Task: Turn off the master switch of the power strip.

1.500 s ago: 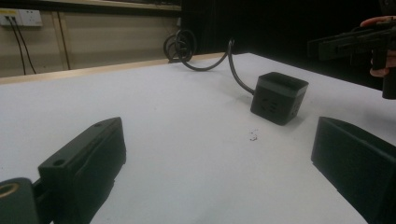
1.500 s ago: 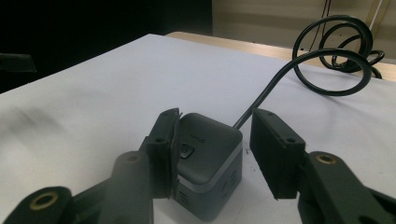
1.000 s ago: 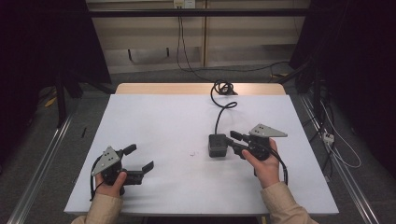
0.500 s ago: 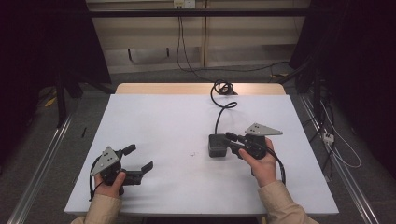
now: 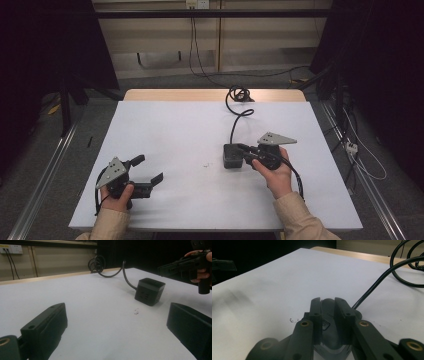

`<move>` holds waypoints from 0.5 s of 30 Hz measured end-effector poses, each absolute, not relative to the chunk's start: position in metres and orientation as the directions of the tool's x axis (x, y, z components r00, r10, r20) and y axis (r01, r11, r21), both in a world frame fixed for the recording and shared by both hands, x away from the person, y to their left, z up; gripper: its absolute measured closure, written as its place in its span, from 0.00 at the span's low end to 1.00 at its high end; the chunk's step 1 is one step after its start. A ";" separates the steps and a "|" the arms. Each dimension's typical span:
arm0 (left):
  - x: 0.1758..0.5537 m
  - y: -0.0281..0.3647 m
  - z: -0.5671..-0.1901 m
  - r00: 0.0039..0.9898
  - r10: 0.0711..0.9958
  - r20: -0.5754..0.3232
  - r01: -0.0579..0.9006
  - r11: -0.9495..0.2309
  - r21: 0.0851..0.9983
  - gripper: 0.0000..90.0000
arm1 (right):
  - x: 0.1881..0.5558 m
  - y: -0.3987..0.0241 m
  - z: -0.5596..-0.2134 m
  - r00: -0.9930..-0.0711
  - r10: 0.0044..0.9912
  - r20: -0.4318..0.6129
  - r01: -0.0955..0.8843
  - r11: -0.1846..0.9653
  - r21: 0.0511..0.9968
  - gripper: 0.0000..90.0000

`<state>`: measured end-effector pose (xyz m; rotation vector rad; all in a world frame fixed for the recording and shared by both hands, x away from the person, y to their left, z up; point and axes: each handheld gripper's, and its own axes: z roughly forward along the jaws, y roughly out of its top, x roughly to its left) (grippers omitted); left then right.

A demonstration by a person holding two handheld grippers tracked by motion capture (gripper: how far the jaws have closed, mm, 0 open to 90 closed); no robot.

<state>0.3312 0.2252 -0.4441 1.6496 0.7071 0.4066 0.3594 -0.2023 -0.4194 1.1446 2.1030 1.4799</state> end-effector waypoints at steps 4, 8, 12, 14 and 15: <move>0.331 0.225 -0.444 0.753 0.648 -0.115 0.224 -0.089 0.970 0.03 | 0.360 -0.202 -0.420 -0.624 0.762 0.174 0.421 0.141 0.896 0.88; 0.331 0.225 -0.444 0.753 0.648 -0.114 0.224 -0.089 0.970 0.03 | 0.361 -0.201 -0.421 -0.630 0.758 0.171 0.421 0.149 0.895 0.90; 0.331 0.225 -0.444 0.751 0.650 -0.119 0.228 -0.085 0.970 0.03 | 0.361 -0.200 -0.422 -0.635 0.755 0.163 0.420 0.160 0.894 0.91; 0.331 0.225 -0.445 0.751 0.649 -0.119 0.227 -0.084 0.970 0.03 | 0.361 -0.200 -0.422 -0.636 0.755 0.159 0.418 0.164 0.893 0.92; 0.331 0.225 -0.445 0.752 0.649 -0.119 0.227 -0.085 0.970 0.03 | 0.361 -0.200 -0.422 -0.635 0.755 0.161 0.420 0.162 0.893 0.92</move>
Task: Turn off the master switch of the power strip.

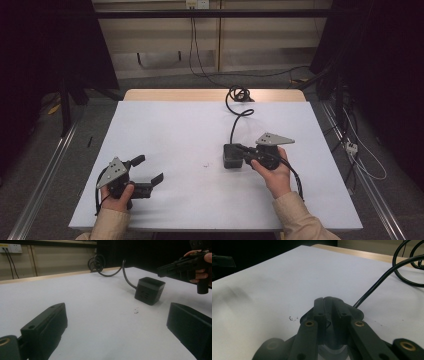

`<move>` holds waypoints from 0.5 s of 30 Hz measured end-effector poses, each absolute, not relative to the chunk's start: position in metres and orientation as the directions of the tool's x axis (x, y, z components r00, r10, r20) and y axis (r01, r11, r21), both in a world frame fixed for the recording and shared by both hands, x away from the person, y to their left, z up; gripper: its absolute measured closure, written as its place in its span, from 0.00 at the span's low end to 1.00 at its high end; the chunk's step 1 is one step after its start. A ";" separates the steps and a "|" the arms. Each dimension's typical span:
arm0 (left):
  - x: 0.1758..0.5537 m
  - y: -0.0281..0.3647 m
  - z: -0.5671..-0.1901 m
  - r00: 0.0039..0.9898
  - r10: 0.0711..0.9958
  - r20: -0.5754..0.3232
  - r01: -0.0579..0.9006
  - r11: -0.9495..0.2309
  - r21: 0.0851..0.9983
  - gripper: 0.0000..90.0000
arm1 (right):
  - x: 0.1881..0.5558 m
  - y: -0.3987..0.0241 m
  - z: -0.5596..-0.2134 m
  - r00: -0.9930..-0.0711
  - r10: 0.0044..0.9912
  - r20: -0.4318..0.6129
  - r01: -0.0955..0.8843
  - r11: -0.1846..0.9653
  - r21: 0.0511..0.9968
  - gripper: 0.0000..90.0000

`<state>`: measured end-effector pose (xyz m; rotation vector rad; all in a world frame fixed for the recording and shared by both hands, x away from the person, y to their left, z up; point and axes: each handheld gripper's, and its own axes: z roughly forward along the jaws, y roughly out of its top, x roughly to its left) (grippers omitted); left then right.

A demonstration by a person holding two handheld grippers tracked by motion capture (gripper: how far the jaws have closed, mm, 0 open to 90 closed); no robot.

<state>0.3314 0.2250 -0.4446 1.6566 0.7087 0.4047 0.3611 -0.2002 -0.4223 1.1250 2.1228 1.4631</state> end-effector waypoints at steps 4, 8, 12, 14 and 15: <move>0.331 0.225 -0.445 0.751 0.649 -0.117 0.228 -0.089 0.970 0.03 | 0.361 -0.200 -0.422 -0.639 0.752 0.165 0.422 0.163 0.892 0.94; 0.331 0.225 -0.445 0.750 0.650 -0.120 0.228 -0.084 0.970 0.03 | 0.361 -0.199 -0.423 -0.645 0.748 0.157 0.419 0.174 0.891 0.96; 0.332 0.225 -0.445 0.751 0.650 -0.119 0.229 -0.087 0.970 0.03 | 0.361 -0.198 -0.423 -0.646 0.747 0.153 0.417 0.178 0.891 0.97; 0.332 0.225 -0.445 0.750 0.651 -0.119 0.229 -0.086 0.970 0.03 | 0.361 -0.198 -0.423 -0.648 0.747 0.152 0.416 0.180 0.891 0.98; 0.332 0.225 -0.445 0.749 0.651 -0.121 0.230 -0.085 0.969 0.03 | 0.361 -0.198 -0.423 -0.647 0.747 0.151 0.417 0.180 0.891 0.98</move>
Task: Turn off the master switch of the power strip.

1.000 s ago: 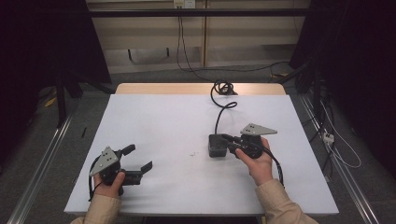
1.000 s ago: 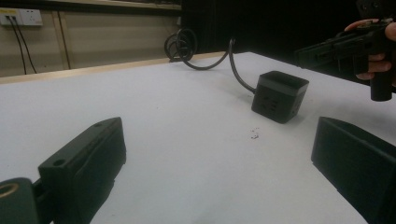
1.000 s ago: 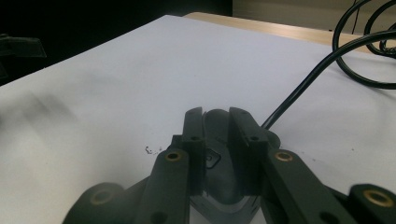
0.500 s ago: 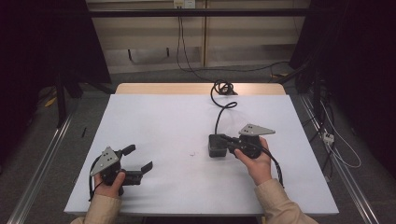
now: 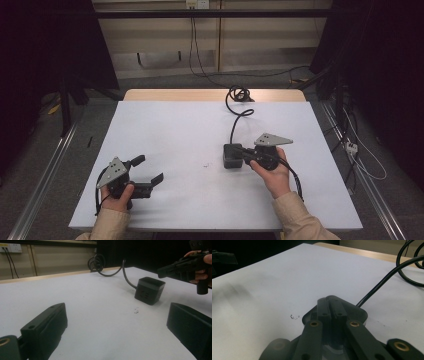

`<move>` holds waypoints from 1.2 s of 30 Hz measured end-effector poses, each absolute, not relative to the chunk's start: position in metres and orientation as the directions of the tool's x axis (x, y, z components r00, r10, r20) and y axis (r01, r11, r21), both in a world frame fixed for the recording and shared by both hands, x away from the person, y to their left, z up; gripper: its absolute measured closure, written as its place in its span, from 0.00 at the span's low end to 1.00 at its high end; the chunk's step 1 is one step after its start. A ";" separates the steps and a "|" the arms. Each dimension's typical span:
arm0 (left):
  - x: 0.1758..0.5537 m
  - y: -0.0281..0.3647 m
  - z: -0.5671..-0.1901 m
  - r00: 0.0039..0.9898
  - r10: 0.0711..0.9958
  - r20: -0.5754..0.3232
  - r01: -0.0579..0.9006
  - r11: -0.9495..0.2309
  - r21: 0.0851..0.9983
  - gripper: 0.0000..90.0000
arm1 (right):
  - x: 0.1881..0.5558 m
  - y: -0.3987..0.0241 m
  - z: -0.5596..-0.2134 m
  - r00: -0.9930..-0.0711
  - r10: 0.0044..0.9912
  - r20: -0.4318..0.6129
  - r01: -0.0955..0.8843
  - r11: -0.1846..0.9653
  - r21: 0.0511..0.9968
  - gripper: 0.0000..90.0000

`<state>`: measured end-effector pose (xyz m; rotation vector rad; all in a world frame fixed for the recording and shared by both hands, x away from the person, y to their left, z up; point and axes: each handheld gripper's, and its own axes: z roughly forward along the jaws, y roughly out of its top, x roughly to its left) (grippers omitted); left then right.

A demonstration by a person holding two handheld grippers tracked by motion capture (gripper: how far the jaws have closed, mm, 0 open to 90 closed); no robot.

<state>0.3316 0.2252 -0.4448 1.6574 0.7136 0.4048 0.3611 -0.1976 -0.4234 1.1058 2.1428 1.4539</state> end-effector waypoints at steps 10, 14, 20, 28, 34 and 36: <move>0.332 0.225 -0.445 0.752 0.649 -0.118 0.228 -0.088 0.970 0.03 | 0.362 -0.197 -0.425 -0.649 0.749 0.133 0.416 0.202 0.887 1.00; 0.332 0.225 -0.445 0.752 0.649 -0.118 0.228 -0.087 0.970 0.03 | 0.362 -0.197 -0.426 -0.650 0.747 0.139 0.423 0.203 0.883 1.00; 0.332 0.225 -0.445 0.752 0.649 -0.116 0.229 -0.092 0.969 0.03 | 0.362 -0.196 -0.426 -0.652 0.746 0.137 0.421 0.206 0.883 1.00; 0.332 0.225 -0.445 0.751 0.650 -0.120 0.230 -0.087 0.969 0.03 | 0.363 -0.195 -0.428 -0.653 0.745 0.138 0.428 0.212 0.878 1.00; 0.332 0.225 -0.445 0.752 0.649 -0.117 0.229 -0.090 0.969 0.03 | 0.364 -0.193 -0.429 -0.656 0.743 0.130 0.420 0.216 0.882 1.00; 0.332 0.225 -0.445 0.749 0.652 -0.121 0.231 -0.086 0.969 0.03 | 0.365 -0.191 -0.431 -0.659 0.743 0.118 0.412 0.225 0.883 1.00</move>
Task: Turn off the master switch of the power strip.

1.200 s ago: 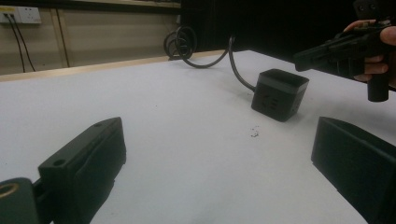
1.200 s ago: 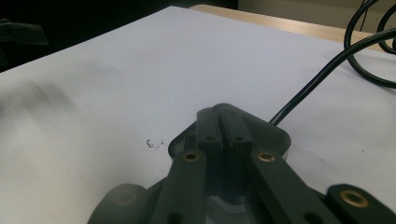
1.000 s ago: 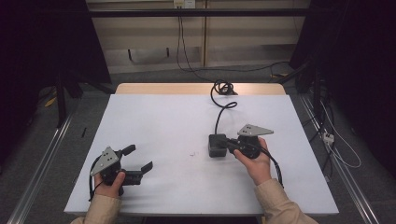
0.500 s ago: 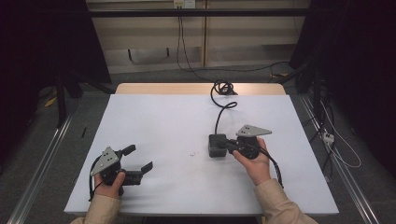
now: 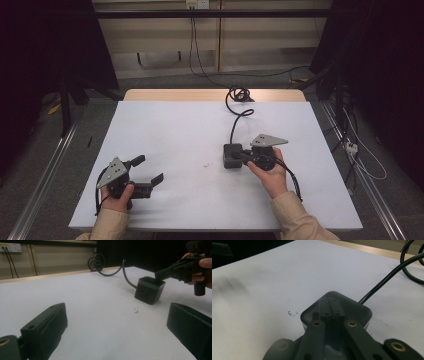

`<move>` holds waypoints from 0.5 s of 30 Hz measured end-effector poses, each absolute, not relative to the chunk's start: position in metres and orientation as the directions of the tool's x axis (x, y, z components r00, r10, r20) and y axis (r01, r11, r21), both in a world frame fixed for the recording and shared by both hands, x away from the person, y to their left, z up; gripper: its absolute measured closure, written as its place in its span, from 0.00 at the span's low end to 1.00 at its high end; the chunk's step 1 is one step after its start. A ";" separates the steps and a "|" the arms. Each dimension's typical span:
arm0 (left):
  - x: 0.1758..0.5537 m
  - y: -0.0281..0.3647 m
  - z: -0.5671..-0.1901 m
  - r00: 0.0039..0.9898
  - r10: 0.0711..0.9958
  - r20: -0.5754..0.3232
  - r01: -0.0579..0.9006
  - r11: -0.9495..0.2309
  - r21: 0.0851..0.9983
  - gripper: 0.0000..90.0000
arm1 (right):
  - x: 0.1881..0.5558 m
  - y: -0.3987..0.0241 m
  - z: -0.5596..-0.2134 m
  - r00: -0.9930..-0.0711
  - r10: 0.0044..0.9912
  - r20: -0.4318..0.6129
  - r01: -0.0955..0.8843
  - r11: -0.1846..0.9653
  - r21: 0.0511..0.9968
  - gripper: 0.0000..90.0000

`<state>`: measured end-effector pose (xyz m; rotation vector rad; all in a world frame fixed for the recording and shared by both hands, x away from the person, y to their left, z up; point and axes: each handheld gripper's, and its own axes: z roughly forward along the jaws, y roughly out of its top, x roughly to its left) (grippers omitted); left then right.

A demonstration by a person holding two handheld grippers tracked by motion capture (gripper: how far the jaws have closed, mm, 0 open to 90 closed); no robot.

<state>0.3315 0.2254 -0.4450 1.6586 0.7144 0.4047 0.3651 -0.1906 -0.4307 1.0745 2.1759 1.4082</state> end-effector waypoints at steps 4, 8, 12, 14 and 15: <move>0.332 0.226 -0.445 0.749 0.651 -0.122 0.231 -0.083 0.969 0.03 | 0.365 -0.189 -0.431 -0.661 0.742 0.110 0.405 0.229 0.885 1.00; 0.331 0.226 -0.445 0.750 0.650 -0.122 0.231 -0.084 0.969 0.03 | 0.365 -0.189 -0.432 -0.661 0.742 0.113 0.406 0.227 0.885 1.00; 0.331 0.226 -0.445 0.750 0.650 -0.121 0.230 -0.085 0.969 0.03 | 0.365 -0.190 -0.431 -0.659 0.745 0.104 0.403 0.233 0.885 1.00; 0.331 0.226 -0.445 0.751 0.650 -0.121 0.230 -0.085 0.969 0.03 | 0.365 -0.191 -0.431 -0.652 0.752 0.099 0.406 0.236 0.883 1.00; 0.331 0.226 -0.445 0.750 0.650 -0.121 0.230 -0.085 0.969 0.03 | 0.366 -0.193 -0.430 -0.648 0.755 0.103 0.412 0.233 0.881 1.00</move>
